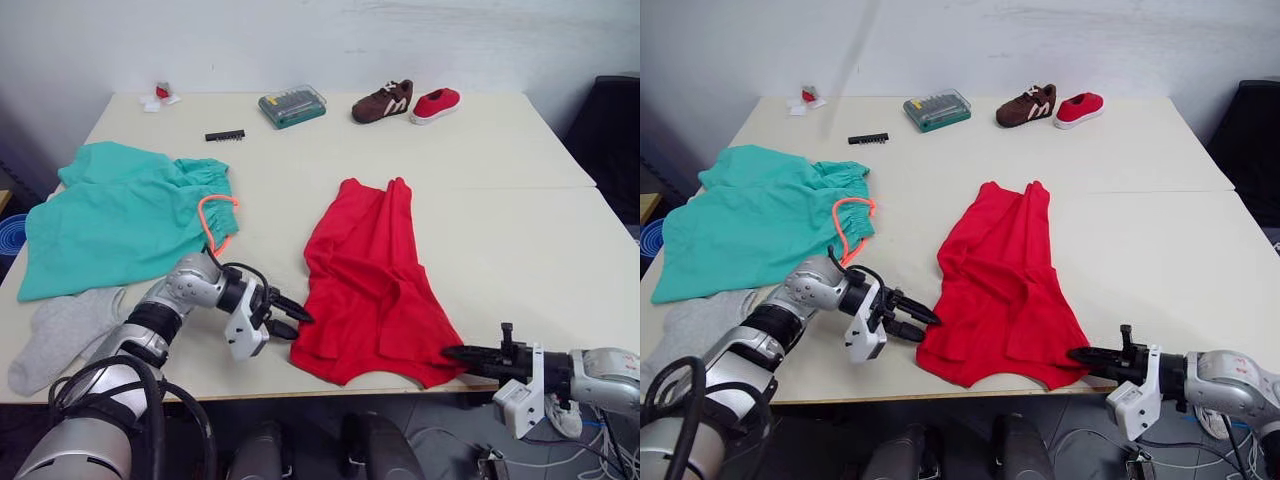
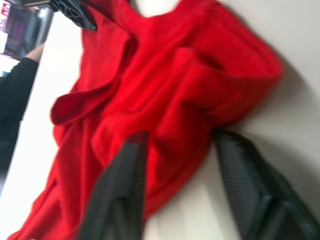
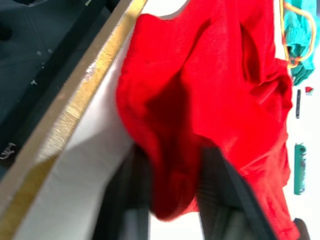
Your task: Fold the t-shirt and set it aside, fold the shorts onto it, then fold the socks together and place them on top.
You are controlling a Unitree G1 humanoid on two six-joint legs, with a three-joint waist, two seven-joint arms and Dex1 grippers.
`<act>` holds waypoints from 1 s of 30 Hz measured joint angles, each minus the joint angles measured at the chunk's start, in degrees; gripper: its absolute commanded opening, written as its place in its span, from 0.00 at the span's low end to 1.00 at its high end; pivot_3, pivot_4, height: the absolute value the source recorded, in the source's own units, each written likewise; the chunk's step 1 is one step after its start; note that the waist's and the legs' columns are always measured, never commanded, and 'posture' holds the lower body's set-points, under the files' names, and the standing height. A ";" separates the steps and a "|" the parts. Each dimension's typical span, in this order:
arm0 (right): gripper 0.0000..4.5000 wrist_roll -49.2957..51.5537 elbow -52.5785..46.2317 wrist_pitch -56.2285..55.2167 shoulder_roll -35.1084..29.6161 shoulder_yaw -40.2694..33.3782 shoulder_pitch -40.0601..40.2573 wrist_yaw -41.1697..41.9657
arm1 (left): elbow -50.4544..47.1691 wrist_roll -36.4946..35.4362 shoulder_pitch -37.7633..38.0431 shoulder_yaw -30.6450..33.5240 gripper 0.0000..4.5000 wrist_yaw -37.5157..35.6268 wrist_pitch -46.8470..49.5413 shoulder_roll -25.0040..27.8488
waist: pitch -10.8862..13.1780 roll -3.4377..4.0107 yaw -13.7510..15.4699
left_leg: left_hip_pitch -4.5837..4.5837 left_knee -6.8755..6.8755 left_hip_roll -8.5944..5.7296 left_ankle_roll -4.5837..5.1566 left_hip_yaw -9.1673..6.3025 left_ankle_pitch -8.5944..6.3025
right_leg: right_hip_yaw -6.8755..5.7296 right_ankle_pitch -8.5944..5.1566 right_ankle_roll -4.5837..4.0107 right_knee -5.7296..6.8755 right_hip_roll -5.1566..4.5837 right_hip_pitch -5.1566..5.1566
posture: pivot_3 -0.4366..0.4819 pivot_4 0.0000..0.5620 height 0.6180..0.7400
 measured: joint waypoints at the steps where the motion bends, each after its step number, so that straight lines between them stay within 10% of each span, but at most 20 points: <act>1: 0.00 0.58 -0.23 0.64 -0.22 0.08 0.30 -0.01 | -0.21 -0.70 0.01 -0.56 0.15 -0.63 0.66 0.47 | 0.02 0.03 0.07 | -0.02 0.00 0.00 0.00 0.01 0.00 | 0.01 0.00 0.00 0.00 0.00 -0.02 | 0.48 0.27 1.00; 3: 0.00 2.93 -1.19 2.67 -0.99 0.30 1.27 0.12 | -1.60 -2.66 0.18 -1.62 0.01 -2.56 2.99 1.68 | 0.03 0.06 0.18 | -0.08 0.01 -0.01 0.01 0.01 0.01 | 0.01 0.00 0.00 0.01 -0.01 -0.09 | 0.48 0.27 1.00; 11: 0.00 29.50 -24.04 28.95 -7.50 0.14 12.71 8.07 | -16.41 -15.79 6.17 -1.64 0.01 -16.81 25.38 9.06 | 0.21 0.37 0.26 | -0.25 0.01 0.00 0.01 -0.04 0.02 | 0.03 -0.06 -0.05 0.12 -0.01 -0.27 | 0.48 0.27 1.00; 19: 0.00 60.83 -53.31 63.11 -16.37 -10.50 30.74 20.78 | -34.35 -23.11 13.74 3.97 0.01 -16.91 48.09 14.40 | 0.26 0.39 1.85 | -0.33 0.04 -0.04 0.17 -0.20 -0.05 | -0.01 -0.06 0.01 -0.08 -0.07 -0.19 | 0.48 0.27 1.00; 30: 0.00 76.52 -63.67 86.65 -13.13 -24.28 39.12 33.16 | -48.92 -29.13 22.60 6.55 0.01 -16.93 64.93 22.89 | 0.27 0.41 2.86 | -0.41 -0.06 -0.01 0.13 -0.19 -0.12 | -0.01 -0.07 0.00 -0.25 -0.07 -0.26 | 0.48 0.27 1.00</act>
